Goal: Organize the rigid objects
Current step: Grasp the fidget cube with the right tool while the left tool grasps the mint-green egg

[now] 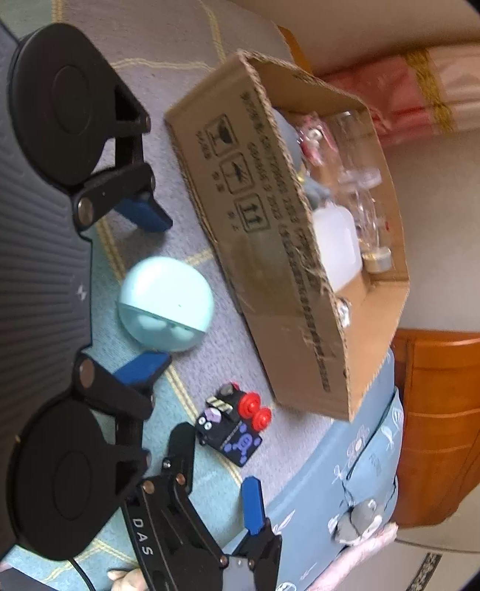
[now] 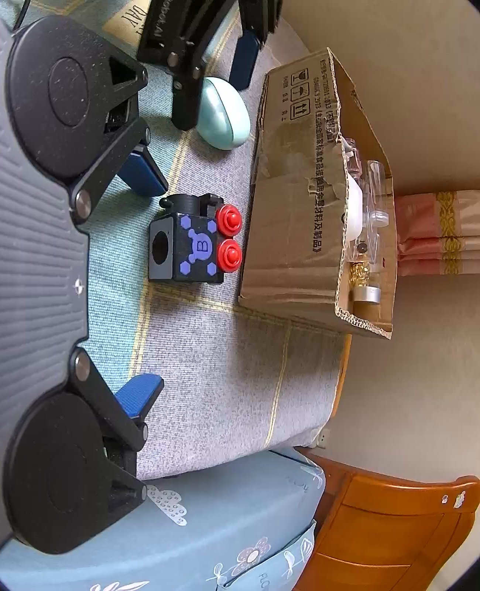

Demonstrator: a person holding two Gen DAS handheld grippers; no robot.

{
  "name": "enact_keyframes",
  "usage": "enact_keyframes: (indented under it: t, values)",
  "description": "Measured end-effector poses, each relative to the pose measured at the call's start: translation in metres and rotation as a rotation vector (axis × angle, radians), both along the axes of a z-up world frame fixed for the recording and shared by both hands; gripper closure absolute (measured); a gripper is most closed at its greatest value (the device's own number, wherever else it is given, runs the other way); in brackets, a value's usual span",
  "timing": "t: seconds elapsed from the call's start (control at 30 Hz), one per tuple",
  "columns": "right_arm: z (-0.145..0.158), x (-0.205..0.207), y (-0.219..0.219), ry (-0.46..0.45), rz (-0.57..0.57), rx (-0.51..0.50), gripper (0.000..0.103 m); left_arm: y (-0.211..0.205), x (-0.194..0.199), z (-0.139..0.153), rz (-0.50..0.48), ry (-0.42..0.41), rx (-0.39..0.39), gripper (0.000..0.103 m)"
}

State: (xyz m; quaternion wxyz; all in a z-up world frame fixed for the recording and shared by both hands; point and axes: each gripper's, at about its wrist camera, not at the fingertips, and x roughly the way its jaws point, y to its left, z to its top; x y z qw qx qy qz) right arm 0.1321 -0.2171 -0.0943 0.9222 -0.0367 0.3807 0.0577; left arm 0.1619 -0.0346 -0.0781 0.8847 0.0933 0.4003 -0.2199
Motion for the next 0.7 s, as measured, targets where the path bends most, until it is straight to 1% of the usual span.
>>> enact_keyframes:
  t: [0.1, 0.3, 0.7]
  values:
    - [0.000, 0.000, 0.000, 0.000, 0.002, 0.000, 0.000, -0.003, 0.002, 0.001, -0.024, -0.002, -0.002, 0.051]
    - [0.000, 0.002, 0.000, 0.006, 0.005, -0.002, 0.000, -0.003, 0.003, 0.002, -0.007, 0.004, 0.004, 0.051]
    - [0.001, 0.026, 0.024, 0.018, 0.078, -0.005, 0.000, 0.028, 0.002, 0.002, 0.073, 0.013, 0.010, 0.050]
